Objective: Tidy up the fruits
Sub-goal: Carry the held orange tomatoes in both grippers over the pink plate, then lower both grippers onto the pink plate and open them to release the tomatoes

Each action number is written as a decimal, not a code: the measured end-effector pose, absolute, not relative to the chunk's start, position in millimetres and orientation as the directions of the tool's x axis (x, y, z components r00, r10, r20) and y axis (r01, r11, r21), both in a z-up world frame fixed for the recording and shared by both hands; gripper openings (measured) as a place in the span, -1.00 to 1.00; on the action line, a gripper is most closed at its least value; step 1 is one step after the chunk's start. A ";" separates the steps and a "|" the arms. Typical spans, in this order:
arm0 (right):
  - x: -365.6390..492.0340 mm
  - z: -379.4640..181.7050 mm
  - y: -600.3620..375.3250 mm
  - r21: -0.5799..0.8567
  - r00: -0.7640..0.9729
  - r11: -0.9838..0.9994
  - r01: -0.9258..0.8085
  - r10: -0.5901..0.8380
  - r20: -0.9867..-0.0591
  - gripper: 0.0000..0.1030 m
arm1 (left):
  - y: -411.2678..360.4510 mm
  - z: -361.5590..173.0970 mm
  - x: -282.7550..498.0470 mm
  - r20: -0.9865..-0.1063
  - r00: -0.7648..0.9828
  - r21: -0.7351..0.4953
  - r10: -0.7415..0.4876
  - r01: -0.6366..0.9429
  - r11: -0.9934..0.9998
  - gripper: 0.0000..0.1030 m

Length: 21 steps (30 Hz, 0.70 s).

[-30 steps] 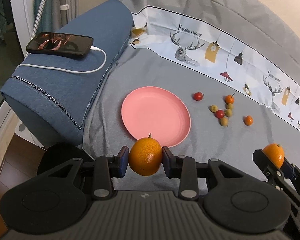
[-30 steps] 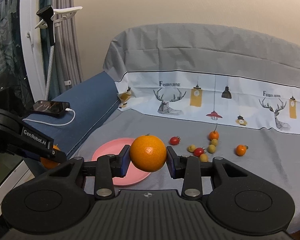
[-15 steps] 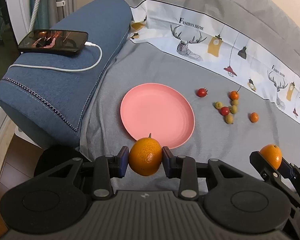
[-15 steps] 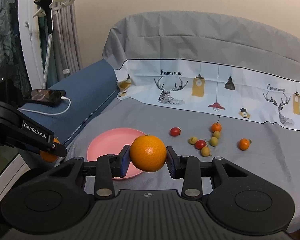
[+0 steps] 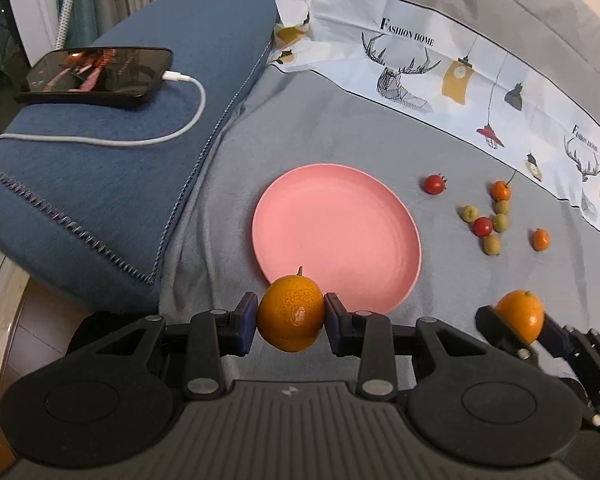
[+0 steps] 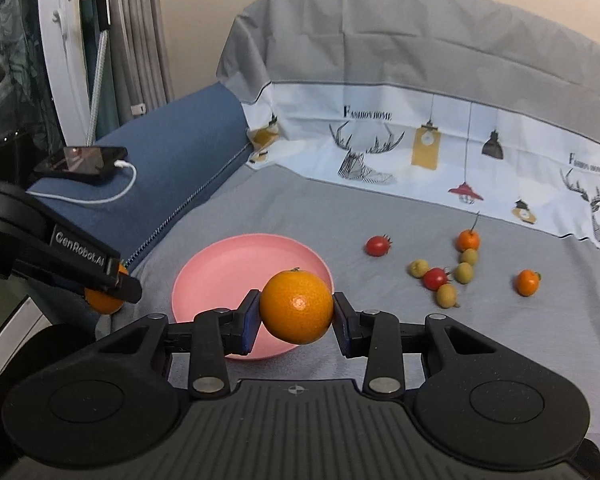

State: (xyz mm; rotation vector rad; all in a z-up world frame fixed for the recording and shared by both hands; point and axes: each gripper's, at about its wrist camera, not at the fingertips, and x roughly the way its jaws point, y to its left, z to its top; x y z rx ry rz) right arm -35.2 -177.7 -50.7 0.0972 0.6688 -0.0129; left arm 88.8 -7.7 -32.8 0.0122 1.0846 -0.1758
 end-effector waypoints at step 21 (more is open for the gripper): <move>65.3 -125.6 -160.0 0.028 0.680 0.999 -0.036 0.045 -0.732 -0.24 | -47.5 -121.2 174.9 -0.927 0.370 0.020 -0.057 0.201 0.979 -0.24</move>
